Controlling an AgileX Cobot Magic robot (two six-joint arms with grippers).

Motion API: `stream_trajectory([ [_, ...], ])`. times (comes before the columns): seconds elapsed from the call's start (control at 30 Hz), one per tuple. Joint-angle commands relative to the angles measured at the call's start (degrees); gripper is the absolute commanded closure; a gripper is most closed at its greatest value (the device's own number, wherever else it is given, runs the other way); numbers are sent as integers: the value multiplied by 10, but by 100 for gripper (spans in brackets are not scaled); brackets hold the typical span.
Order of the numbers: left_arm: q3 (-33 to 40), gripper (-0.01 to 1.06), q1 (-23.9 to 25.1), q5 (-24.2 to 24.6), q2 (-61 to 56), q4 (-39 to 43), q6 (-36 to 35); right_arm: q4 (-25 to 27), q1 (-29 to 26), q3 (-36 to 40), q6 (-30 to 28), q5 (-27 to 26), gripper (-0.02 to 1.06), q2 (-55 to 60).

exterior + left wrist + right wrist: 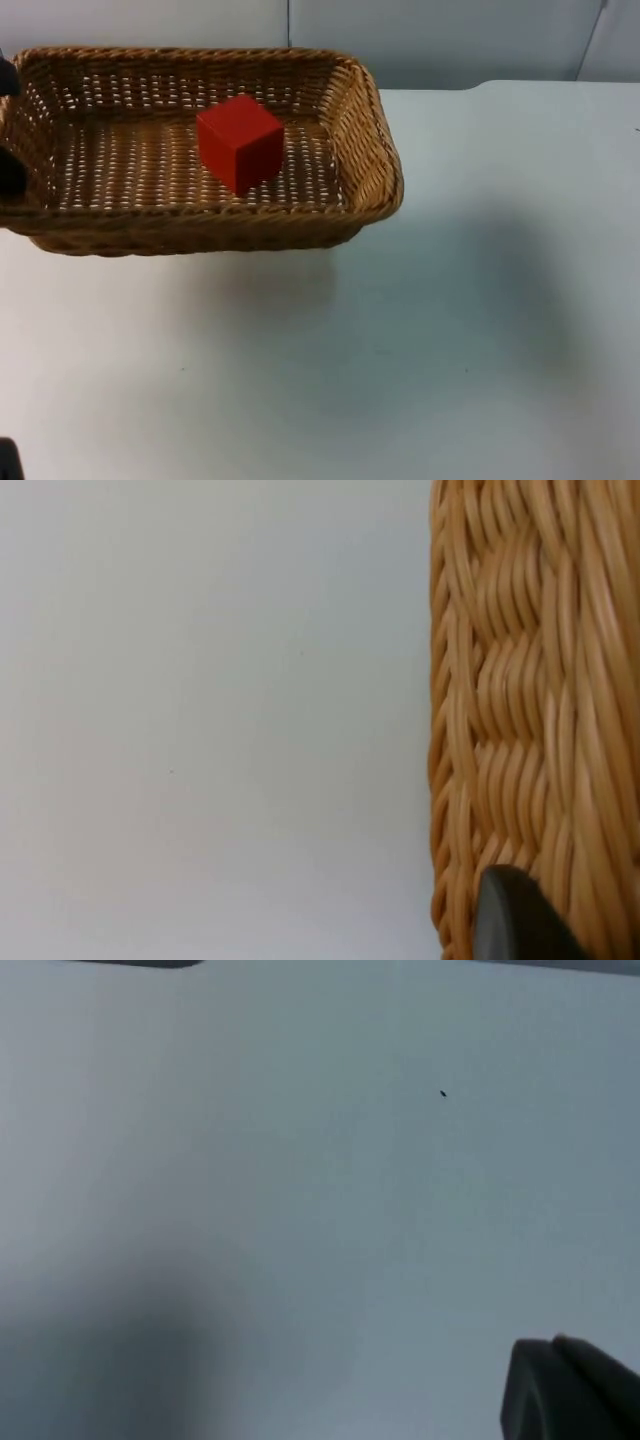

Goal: Pick up the basket with the left hand and place the cube into the basket with the right hand.

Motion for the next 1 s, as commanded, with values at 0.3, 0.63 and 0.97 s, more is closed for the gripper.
stream_trajectory([
  [0.3,-28,105,-102,-33,91,-23,8,15,-3,2,-11,-7,105,-5],
  [0.63,-85,105,-105,-16,174,-25,6,16,-3,2,-16,6,105,-5],
  [0.97,-108,47,-105,-40,176,-6,-1,18,-3,2,-16,2,105,-5],
])
